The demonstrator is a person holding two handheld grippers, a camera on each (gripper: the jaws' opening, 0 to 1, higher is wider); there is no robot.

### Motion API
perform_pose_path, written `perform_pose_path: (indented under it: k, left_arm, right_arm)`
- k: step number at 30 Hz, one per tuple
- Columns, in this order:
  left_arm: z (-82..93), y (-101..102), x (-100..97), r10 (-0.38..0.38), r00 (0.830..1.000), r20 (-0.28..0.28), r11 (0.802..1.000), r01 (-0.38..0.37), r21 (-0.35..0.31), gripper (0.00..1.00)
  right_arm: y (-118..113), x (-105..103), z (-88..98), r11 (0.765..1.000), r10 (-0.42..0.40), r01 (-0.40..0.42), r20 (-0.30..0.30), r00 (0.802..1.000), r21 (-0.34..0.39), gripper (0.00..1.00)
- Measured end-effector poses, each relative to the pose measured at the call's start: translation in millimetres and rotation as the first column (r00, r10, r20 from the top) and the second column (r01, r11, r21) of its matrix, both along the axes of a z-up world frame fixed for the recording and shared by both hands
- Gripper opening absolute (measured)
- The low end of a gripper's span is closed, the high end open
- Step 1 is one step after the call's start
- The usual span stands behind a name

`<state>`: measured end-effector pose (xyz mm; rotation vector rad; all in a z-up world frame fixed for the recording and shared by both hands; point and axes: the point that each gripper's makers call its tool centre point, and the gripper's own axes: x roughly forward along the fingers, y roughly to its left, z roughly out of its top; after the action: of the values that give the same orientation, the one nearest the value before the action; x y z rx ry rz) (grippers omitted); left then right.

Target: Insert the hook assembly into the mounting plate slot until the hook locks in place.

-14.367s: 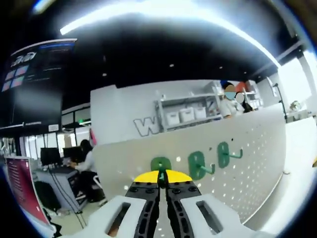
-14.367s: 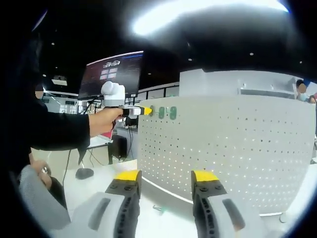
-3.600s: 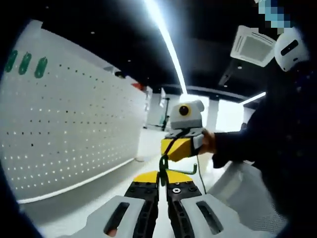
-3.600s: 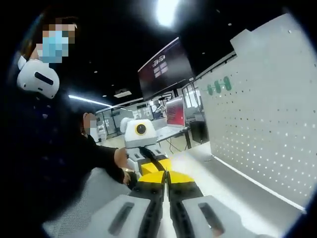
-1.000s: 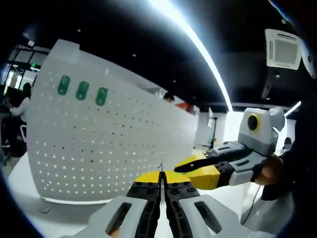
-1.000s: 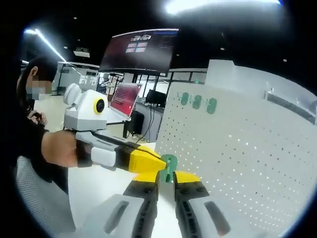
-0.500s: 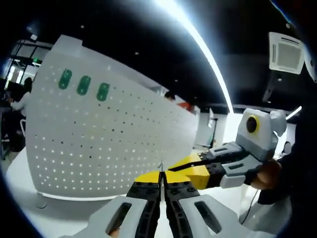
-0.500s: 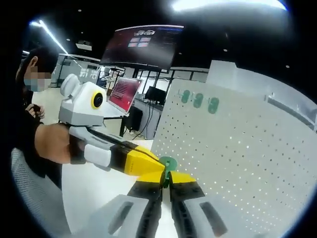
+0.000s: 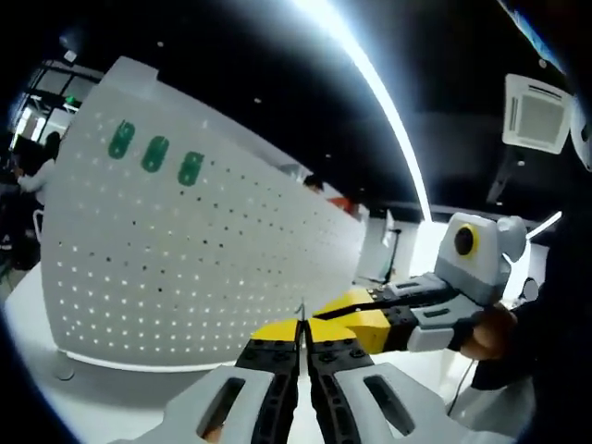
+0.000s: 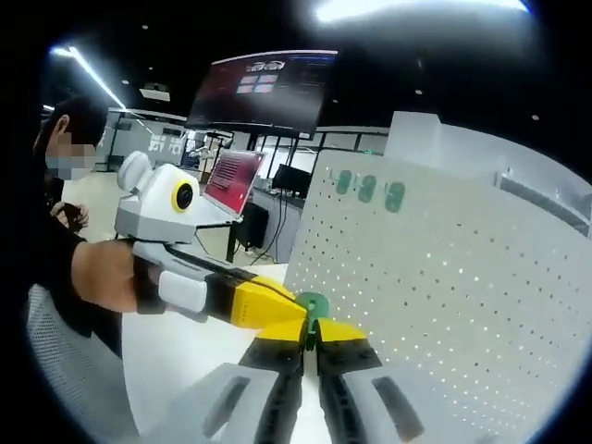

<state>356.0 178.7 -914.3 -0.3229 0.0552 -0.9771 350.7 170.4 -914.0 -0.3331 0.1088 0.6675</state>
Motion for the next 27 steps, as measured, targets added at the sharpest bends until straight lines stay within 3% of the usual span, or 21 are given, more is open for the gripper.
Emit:
perform_pose_path:
  k: [7,20,27]
  left_arm:
    - [7.1,0.3,-1.1,0.032,0.998,0.058,0.999,-0.033,0.027,0.07]
    - [5.4,-5.3,-2.9,0.052,0.993,0.109,0.992,-0.064,0.11,0.17]
    - [15.3,-13.0,-11.0,0.044,0.989,0.141,0.99,-0.062,0.124,0.22]
  right_arm:
    - [-2.7,-2.5,9.2,1.0,-0.006,0.006,0.018,1.0,0.025,0.01]
    - [-31.5,8.6,28.6,0.994,-0.079,0.075,0.047,0.996,0.085,0.01]
    - [-45.9,9.0,41.6,0.987,-0.119,0.111,0.066,0.991,0.117,0.01]
